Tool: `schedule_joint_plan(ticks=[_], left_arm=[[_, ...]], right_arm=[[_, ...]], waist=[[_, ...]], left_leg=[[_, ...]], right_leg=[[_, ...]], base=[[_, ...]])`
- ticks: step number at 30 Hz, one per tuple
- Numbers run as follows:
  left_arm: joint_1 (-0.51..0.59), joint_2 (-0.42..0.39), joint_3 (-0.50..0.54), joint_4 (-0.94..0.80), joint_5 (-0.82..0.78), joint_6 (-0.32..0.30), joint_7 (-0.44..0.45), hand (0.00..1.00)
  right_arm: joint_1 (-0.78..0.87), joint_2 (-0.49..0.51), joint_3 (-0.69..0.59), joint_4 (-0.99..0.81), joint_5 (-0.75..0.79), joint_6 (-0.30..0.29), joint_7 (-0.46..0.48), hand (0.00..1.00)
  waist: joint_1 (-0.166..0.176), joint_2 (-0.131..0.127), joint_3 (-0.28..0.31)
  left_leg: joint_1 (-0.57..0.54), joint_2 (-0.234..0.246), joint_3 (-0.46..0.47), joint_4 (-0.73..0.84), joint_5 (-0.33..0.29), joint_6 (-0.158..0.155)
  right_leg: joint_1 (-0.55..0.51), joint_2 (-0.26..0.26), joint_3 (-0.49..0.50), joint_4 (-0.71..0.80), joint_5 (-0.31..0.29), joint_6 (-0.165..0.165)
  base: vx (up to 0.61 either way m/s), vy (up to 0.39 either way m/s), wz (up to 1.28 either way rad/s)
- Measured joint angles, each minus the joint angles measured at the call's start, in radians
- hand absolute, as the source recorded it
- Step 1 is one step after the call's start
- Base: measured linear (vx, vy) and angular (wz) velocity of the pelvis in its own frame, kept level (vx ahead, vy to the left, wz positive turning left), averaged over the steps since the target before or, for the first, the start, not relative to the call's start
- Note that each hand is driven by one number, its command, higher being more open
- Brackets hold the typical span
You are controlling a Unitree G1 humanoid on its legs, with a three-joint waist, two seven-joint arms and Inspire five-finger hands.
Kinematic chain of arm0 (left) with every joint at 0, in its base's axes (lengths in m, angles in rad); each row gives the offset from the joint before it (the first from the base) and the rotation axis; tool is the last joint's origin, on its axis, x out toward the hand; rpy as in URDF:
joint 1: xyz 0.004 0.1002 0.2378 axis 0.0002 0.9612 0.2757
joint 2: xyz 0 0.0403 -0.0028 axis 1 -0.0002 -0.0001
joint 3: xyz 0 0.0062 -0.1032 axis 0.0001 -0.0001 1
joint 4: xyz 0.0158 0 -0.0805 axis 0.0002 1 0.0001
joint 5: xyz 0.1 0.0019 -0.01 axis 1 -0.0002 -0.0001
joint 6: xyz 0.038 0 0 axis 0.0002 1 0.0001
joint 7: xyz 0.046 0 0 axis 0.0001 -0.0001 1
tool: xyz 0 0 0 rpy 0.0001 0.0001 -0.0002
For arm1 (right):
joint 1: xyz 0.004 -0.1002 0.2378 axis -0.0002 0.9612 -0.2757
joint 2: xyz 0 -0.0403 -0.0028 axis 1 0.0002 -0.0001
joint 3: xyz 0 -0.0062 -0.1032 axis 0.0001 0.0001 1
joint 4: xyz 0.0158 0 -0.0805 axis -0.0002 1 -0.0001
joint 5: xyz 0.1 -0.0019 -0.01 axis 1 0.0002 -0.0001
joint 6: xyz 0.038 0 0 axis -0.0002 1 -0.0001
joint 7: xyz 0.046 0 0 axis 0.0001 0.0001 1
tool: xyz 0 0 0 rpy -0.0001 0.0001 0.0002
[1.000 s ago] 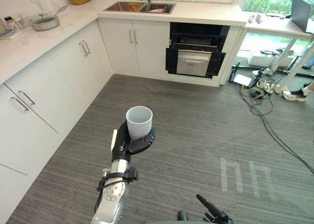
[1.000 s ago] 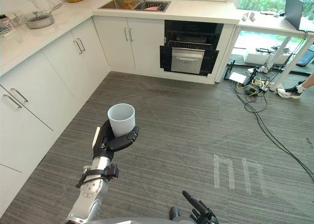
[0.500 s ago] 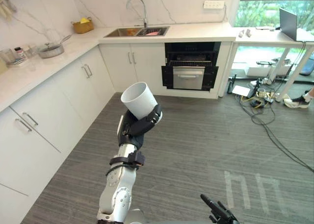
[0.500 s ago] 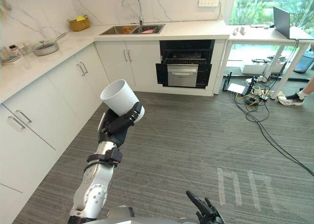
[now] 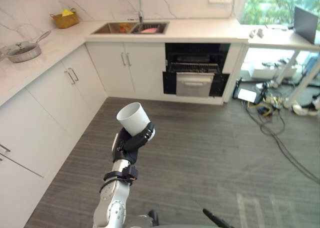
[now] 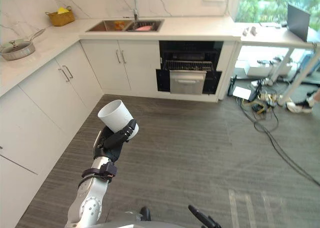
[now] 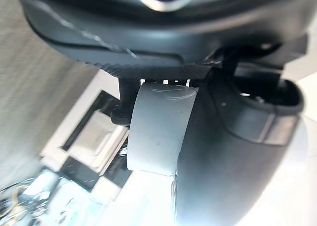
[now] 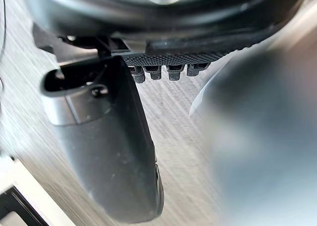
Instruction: Walk over to the sink, pick up the cup, carry it to the dishwasher, place the cup inside the dishwasher, then close the dishwasher door
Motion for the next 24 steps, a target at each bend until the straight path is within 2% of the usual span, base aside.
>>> schedule_joint_plan(ticks=[1,2,3,4,5,7,8,10,11,12,13,14,15,16,17,18,19,20,21,22,23,24], left_arm=[[-0.019,0.012,0.002,0.0,0.016,0.0,0.001,0.0],[-0.035,0.008,-0.003,-0.001,0.021,0.001,0.003,0.0],[-0.042,0.005,-0.006,-0.003,0.021,0.002,0.003,0.0],[-0.056,0.0,-0.01,-0.007,0.02,0.004,0.006,0.0],[-0.071,-0.001,-0.026,-0.006,0.02,0.008,0.008,0.0],[-0.085,-0.003,-0.077,-0.006,0.021,0.012,0.007,0.0],[-0.093,-0.006,-0.114,-0.007,0.021,0.01,0.005,0.0],[-0.106,-0.005,-0.139,-0.008,0.021,0.009,0.0,0.0],[-0.111,-0.003,-0.137,-0.015,0.021,0.009,-0.002,0.0],[-0.107,-0.008,-0.123,-0.021,0.021,0.009,-0.002,0.0],[-0.104,-0.016,-0.117,-0.018,0.021,0.012,-0.002,0.0],[-0.103,-0.021,-0.125,-0.018,0.021,0.018,-0.002,0.0],[-0.106,-0.029,-0.14,-0.02,0.021,0.018,-0.002,0.0],[-0.108,-0.029,-0.147,-0.019,0.021,0.018,-0.003,0.0],[-0.113,-0.037,-0.159,-0.019,0.021,0.02,-0.003,0.0],[-0.113,-0.037,-0.16,-0.019,0.021,0.02,-0.003,0.0],[-0.128,-0.068,-0.16,-0.019,0.021,0.022,0.001,0.0],[-0.131,-0.084,-0.156,-0.02,0.022,0.018,0.003,0.0],[-0.135,-0.088,-0.156,-0.02,0.023,0.017,0.005,0.0],[-0.137,-0.093,-0.159,-0.025,0.031,0.017,0.007,0.0],[-0.137,-0.091,-0.159,-0.028,0.041,0.017,0.01,0.0],[-0.137,-0.089,-0.158,-0.031,0.041,0.018,0.012,0.0]], right_arm=[[0.011,0.006,-0.036,-0.001,0.0,-0.001,0.001,1.0],[0.023,0.012,-0.058,-0.009,0.001,-0.007,0.0,1.0],[0.03,0.02,-0.059,-0.02,0.002,-0.014,0.0,1.0],[0.043,0.043,-0.058,-0.057,0.028,-0.031,-0.001,1.0],[0.051,0.066,-0.056,-0.09,0.051,-0.046,-0.003,1.0],[0.073,0.091,-0.041,-0.129,0.088,-0.065,-0.006,1.0],[0.082,0.093,-0.035,-0.143,0.095,-0.077,-0.008,1.0],[0.076,0.092,-0.035,-0.152,0.093,-0.084,-0.013,1.0],[0.076,0.095,-0.014,-0.17,0.09,-0.088,-0.016,1.0],[0.075,0.093,0.002,-0.171,0.079,-0.079,-0.02,1.0],[0.066,0.082,0.002,-0.166,0.077,-0.066,-0.024,1.0],[0.048,0.063,-0.002,-0.16,0.078,-0.042,-0.045,1.0],[0.036,0.056,-0.005,-0.155,0.079,-0.028,-0.061,1.0],[0.036,0.057,-0.007,-0.156,0.08,-0.023,-0.065,1.0],[0.038,0.064,-0.024,-0.155,0.087,-0.019,-0.073,1.0],[0.038,0.064,-0.024,-0.155,0.087,-0.019,-0.073,1.0],[0.039,0.067,-0.061,-0.156,0.102,-0.017,-0.083,1.0],[0.049,0.066,-0.065,-0.156,0.103,-0.018,-0.086,1.0],[0.049,0.063,-0.065,-0.157,0.103,-0.02,-0.084,1.0],[0.055,0.06,-0.059,-0.158,0.097,-0.025,-0.081,1.0],[0.064,0.052,-0.053,-0.164,0.086,-0.035,-0.07,1.0],[0.067,0.05,-0.048,-0.169,0.079,-0.042,-0.066,1.0]], waist=[[-0.013,-0.002,0.004],[-0.029,0.01,0.015],[-0.036,0.015,0.019],[-0.04,0.021,0.028],[-0.055,0.025,0.038],[-0.071,0.032,0.044],[-0.068,0.037,0.044],[-0.063,0.044,0.042],[-0.058,0.032,0.037],[-0.058,0.019,0.025],[-0.062,0.035,0.027],[-0.063,0.066,0.021],[-0.061,0.075,0.019],[-0.063,0.074,0.018],[-0.064,0.076,0.022],[-0.064,0.076,0.022],[-0.063,0.094,0.036],[-0.06,0.09,0.039],[-0.06,0.094,0.04],[-0.059,0.093,0.046],[-0.057,0.089,0.048],[-0.052,0.088,0.047]], left_leg=[[0.053,-0.019,-0.028,-0.021,-0.02,0.005],[0.104,-0.026,-0.062,-0.042,-0.04,0.014],[0.122,-0.026,-0.076,-0.048,-0.05,0.016],[0.157,-0.024,-0.102,-0.051,-0.075,0.016],[0.189,-0.016,-0.135,-0.036,-0.102,0.009],[0.237,0.005,-0.195,-0.01,-0.155,-0.012],[0.277,0.025,-0.218,-0.003,-0.195,-0.027],[0.311,0.057,-0.223,0.017,-0.25,-0.055],[0.339,0.068,-0.209,0.025,-0.296,-0.078],[0.384,0.079,-0.179,0.024,-0.336,-0.086],[0.405,0.093,-0.169,0.027,-0.344,-0.09],[0.405,0.127,-0.158,0.071,-0.336,-0.08],[0.385,0.148,-0.155,0.144,-0.292,-0.07],[0.369,0.154,-0.153,0.19,-0.261,-0.071],[0.333,0.18,-0.131,0.305,-0.185,-0.094],[0.332,0.181,-0.131,0.308,-0.182,-0.096],[0.222,0.255,-0.115,0.565,0.023,-0.182],[0.131,0.302,-0.122,0.733,0.242,-0.222],[0.075,0.322,-0.125,0.832,0.274,-0.222],[-0.021,0.344,-0.117,0.996,0.253,-0.194],[-0.093,0.356,-0.086,1.064,0.211,-0.142],[-0.123,0.361,-0.065,1.062,0.186,-0.116]], right_leg=[[-0.073,-0.018,-0.002,0.134,-0.024,-0.047],[-0.144,-0.013,-0.003,0.202,-0.058,-0.104],[-0.185,-0.004,0.002,0.214,-0.074,-0.128],[-0.269,0.025,0.017,0.205,-0.104,-0.162],[-0.324,0.047,0.023,0.137,-0.129,-0.177],[-0.34,0.066,-0.001,-0.079,-0.147,-0.173],[-0.332,0.071,-0.041,-0.264,-0.146,-0.174],[-0.31,0.085,-0.109,-0.53,-0.116,-0.172],[-0.297,0.098,-0.162,-0.708,-0.078,-0.167],[-0.29,0.096,-0.183,-0.743,0.008,-0.21],[-0.283,0.106,-0.198,-0.721,0.043,-0.227],[-0.285,0.135,-0.207,-0.675,0.031,-0.272],[-0.282,0.15,-0.214,-0.639,-0.017,-0.283],[-0.276,0.151,-0.219,-0.623,-0.037,-0.282],[-0.245,0.162,-0.235,-0.614,-0.087,-0.292],[-0.245,0.162,-0.235,-0.615,-0.089,-0.293],[-0.169,0.197,-0.248,-0.633,-0.142,-0.3],[-0.118,0.22,-0.248,-0.657,-0.169,-0.305],[-0.089,0.229,-0.25,-0.669,-0.179,-0.308],[-0.028,0.238,-0.25,-0.696,-0.198,-0.309],[0.034,0.241,-0.249,-0.738,-0.209,-0.307],[0.062,0.241,-0.246,-0.758,-0.211,-0.307]], base=[[0.46,0.084,0.68],[0.45,0.057,0.71],[0.46,0.009,0.71],[0.55,-0.072,0.76],[0.55,-0.106,0.94],[0.54,-0.187,0.94],[0.43,-0.169,0.65],[0.48,-0.213,0.23],[0.75,-0.353,-0.11],[0.65,-0.305,-0.19],[0.61,-0.269,-0.2],[0.66,-0.322,-0.15],[0.52,-0.262,-0.08],[0.62,-0.373,0.04],[0.41,-0.248,0.1],[0.57,-0.339,0.14],[0.42,-0.212,0.05],[0.4,-0.185,0.07],[0.4,-0.142,0.01],[0.38,-0.125,0.03],[0.37,-0.12,-0.02],[0.38,-0.123,-0.13]])
